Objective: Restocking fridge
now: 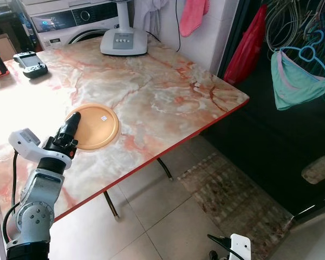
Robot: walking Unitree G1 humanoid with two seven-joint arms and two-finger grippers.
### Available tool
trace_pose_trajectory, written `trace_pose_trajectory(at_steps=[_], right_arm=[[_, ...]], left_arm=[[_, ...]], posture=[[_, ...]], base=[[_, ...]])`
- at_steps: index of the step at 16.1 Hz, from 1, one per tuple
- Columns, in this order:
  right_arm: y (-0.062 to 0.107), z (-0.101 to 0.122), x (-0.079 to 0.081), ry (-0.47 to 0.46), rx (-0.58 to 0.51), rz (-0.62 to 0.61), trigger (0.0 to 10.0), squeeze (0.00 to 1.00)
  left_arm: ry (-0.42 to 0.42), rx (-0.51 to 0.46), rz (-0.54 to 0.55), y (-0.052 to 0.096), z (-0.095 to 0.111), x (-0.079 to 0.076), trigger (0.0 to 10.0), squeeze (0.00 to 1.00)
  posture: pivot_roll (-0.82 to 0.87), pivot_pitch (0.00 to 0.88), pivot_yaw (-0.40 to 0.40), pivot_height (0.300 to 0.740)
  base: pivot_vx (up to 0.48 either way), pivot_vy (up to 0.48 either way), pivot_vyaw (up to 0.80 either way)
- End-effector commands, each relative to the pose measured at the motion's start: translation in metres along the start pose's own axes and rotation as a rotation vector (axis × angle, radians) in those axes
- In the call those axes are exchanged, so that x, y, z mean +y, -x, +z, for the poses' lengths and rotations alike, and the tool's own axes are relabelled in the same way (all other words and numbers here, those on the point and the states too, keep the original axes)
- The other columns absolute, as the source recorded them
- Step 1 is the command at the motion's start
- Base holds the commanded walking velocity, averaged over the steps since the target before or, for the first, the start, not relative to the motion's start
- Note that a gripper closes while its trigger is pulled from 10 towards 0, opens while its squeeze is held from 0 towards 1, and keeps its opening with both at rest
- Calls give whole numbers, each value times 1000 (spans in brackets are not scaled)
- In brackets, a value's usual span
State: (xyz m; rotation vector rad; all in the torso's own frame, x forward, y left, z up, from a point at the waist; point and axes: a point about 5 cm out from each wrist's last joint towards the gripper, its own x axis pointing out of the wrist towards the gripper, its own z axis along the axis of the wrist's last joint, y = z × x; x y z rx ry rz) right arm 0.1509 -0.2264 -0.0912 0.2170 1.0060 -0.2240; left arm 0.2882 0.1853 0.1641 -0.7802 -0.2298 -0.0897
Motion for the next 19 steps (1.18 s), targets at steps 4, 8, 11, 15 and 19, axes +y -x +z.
trace_pose_trajectory(at_steps=[4, 8, 11, 15, 19], right_arm=[[1, -4, -1, -18, 6, -6, 10000, 0], [1, -5, -2, -13, 10, -6, 10000, 0], [1, -6, -1, -15, 12, -4, 10000, 0], [1, -6, 0, -17, 13, -2, 10000, 0], [1, -6, 0, -19, 12, -4, 10000, 0]], left_arm=[[-7, 11, 4, 1, -1, 1, 10000, 0], [-5, 17, 3, 1, -1, 1, 10000, 0], [-4, 19, 4, 1, -1, 3, 10000, 0], [4, 26, -5, 1, -2, 0, 10000, 0], [4, 26, -3, 1, -1, 1, 10000, 0]], posture=[[115, 58, -23, 740], [116, 45, -19, 740], [117, 35, -14, 740], [119, 31, -14, 740], [121, 33, -13, 740]], base=[[0, 267, 0], [0, 266, 0], [0, 257, 0], [0, 127, 0], [0, 186, 0]])
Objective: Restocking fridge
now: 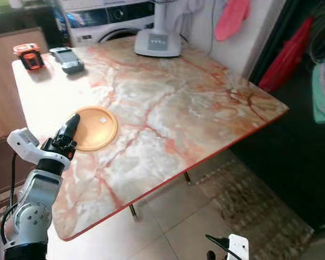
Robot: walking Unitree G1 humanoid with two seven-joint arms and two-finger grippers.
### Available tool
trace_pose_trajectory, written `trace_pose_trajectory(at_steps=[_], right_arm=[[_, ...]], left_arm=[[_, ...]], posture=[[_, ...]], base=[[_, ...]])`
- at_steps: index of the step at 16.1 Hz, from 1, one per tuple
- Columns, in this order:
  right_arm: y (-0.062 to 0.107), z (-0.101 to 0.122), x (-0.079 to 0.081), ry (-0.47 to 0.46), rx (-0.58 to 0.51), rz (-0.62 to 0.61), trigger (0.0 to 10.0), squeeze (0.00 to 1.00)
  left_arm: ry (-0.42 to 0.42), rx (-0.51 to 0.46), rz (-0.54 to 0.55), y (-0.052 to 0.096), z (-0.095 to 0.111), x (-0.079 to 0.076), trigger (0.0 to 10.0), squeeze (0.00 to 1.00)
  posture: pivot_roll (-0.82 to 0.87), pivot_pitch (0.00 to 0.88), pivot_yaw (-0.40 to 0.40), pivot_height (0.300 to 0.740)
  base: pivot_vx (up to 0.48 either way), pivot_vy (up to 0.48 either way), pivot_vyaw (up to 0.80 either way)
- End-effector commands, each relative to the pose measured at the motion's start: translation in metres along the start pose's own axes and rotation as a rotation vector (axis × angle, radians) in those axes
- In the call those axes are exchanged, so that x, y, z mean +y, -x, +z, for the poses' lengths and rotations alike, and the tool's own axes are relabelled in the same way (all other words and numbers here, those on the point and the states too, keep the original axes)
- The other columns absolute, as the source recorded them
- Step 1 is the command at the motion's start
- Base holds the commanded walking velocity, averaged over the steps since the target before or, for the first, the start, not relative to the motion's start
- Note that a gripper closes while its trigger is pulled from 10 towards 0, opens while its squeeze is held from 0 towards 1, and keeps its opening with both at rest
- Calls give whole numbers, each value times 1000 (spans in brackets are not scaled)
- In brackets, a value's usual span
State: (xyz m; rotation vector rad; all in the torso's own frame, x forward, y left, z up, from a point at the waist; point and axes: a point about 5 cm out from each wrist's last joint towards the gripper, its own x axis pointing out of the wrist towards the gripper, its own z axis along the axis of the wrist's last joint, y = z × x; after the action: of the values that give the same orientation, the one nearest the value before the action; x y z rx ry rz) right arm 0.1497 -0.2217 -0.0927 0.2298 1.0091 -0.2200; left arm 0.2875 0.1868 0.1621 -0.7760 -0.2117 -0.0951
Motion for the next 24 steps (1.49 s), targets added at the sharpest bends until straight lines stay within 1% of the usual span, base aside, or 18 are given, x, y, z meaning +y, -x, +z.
trace_pose_trajectory(at_steps=[1, 7, 16, 20, 24], right_arm=[[1, -3, -4, -8, 7, -12, 10000, 0], [1, -2, -4, -12, 7, -10, 10000, 0], [1, -2, -3, -15, 6, -9, 10000, 0], [1, -2, -3, -22, 8, -14, 10000, 0], [1, -3, -4, -16, 19, -11, 10000, 0]], left_arm=[[7, 8, -5, -1, -1, -1, 10000, 0], [8, 5, -1, -1, 1, -1, 10000, 0], [11, 6, 4, -2, 1, 0, 10000, 0], [-8, 2, 2, 0, 1, 0, 10000, 0], [-17, -4, -4, -1, 2, -1, 10000, 0]], posture=[[122, 35, -14, 740], [127, 44, -16, 740], [130, 50, -14, 740], [131, 51, -16, 740], [134, 50, -18, 740]], base=[[0, 0, 0], [0, 0, 0], [0, 480, 0], [0, 68, 0], [0, 0, -722]])
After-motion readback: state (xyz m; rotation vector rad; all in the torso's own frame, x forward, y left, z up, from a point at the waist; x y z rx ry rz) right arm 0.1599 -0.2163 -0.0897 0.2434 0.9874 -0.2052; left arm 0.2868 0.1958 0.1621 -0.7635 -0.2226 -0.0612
